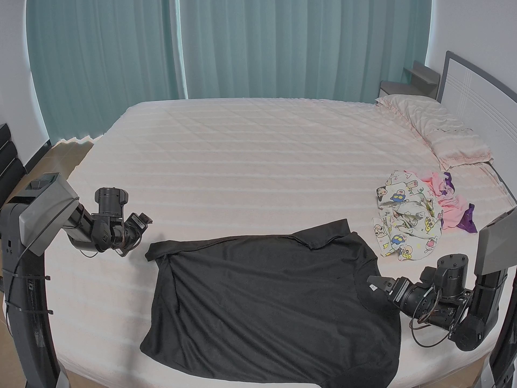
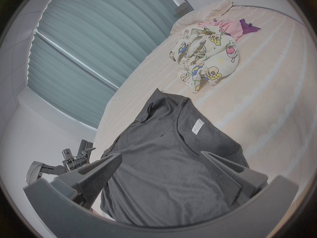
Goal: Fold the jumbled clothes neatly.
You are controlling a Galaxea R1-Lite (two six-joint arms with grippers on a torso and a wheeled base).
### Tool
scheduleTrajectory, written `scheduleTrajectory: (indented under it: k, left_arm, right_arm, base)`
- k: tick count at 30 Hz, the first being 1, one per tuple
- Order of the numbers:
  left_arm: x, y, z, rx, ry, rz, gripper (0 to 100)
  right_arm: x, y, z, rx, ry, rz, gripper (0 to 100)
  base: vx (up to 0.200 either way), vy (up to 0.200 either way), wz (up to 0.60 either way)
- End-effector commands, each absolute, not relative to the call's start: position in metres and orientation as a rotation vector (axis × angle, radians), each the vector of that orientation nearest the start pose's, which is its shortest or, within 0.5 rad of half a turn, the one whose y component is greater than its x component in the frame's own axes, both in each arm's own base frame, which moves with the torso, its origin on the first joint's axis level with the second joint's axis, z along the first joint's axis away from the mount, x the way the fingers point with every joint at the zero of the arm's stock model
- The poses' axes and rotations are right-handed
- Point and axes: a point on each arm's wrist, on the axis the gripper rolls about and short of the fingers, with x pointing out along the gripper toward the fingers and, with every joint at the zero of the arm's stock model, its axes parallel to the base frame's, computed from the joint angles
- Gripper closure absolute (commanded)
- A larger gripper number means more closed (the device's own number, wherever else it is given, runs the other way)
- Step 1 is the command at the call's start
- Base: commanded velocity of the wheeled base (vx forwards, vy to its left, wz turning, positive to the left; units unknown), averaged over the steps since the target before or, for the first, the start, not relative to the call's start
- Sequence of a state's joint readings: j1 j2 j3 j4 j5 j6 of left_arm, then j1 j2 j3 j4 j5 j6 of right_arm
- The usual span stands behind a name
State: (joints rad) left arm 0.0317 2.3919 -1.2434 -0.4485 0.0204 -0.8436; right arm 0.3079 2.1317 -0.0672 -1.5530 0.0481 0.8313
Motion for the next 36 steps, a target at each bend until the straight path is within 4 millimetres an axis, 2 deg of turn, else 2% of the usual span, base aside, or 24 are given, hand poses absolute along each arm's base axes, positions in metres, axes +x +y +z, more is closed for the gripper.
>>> scheduleTrajectory:
  k: [1,3,4,5,6,7,8,9,10,14,18,22,26,28,29,32,36]
  left_arm:
    - [0.405,0.029,0.03,-0.882,0.724,0.29,0]
    - [0.381,0.026,0.032,-0.906,0.797,0.234,0]
    - [0.376,0.025,0.033,-0.91,0.811,0.221,0]
    - [0.358,0.023,0.035,-0.925,0.86,0.182,0]
    - [0.356,0.022,0.036,-0.926,0.863,0.178,0]
    - [0.332,0.019,0.036,-0.932,0.924,0.13,0]
    - [0.326,0.018,0.036,-0.929,0.936,0.118,0]
    - [0.312,0.017,0.035,-0.915,0.964,0.087,0]
    - [0.295,0.015,0.032,-0.875,0.997,0.063,0]
    - [0.262,0.009,0.018,-0.781,1.067,0.032,0]
    - [0.251,0.006,0.01,-0.775,1.076,0.027,0]
    - [0.228,0.001,0.001,-0.734,1.088,-0.002,0]
    - [0.22,-0.009,-0.012,-0.648,1.079,0.033,0]
    - [0.22,-0.009,-0.012,-0.648,1.079,0.033,0]
    - [0.215,-0.015,-0.02,-0.596,1.064,0.058,0]
    - [0.203,-0.024,-0.026,-0.553,1.056,0.038,0]
    - [0.199,-0.028,-0.034,-0.519,1.033,0.046,0]
  right_arm:
    - [0.222,0.072,0.015,0.74,0.612,0.12,0]
    - [0.222,0.071,0.015,0.74,0.614,0.119,0]
    - [0.222,0.071,0.015,0.74,0.614,0.119,0]
    - [0.222,0.072,0.015,0.74,0.612,0.12,0]
    - [0.222,0.072,0.015,0.74,0.612,0.12,0]
    - [0.222,0.072,0.015,0.74,0.612,0.12,0]
    - [0.222,0.071,0.015,0.74,0.614,0.119,0]
    - [0.222,0.072,0.015,0.738,0.613,0.121,0]
    - [0.221,0.072,0.015,0.738,0.613,0.123,0]
    - [0.22,0.073,0.015,0.732,0.618,0.128,0]
    - [0.219,0.073,0.016,0.732,0.615,0.129,0]
    - [0.219,0.073,0.016,0.73,0.616,0.129,0]
    - [0.218,0.073,0.017,0.73,0.614,0.129,0]
    - [0.218,0.073,0.017,0.73,0.614,0.129,0]
    - [0.218,0.073,0.017,0.729,0.614,0.129,0]
    - [0.218,0.073,0.017,0.729,0.613,0.129,0]
    - [0.218,0.074,0.017,0.729,0.612,0.131,0]
  base:
    - [0.0,0.0,0.0]
    - [0.0,0.0,0.0]
    - [0.0,0.0,0.0]
    - [0.0,0.0,0.0]
    - [0.0,0.0,0.0]
    - [0.0,0.0,0.0]
    - [0.0,0.0,0.0]
    - [0.0,0.0,0.0]
    - [0.0,0.0,0.0]
    - [0.0,0.0,0.0]
    - [0.0,0.0,0.0]
    - [0.0,0.0,0.0]
    - [0.0,0.0,0.0]
    - [0.0,0.0,0.0]
    - [0.0,0.0,0.0]
    - [0.0,0.0,0.0]
    - [0.0,0.0,0.0]
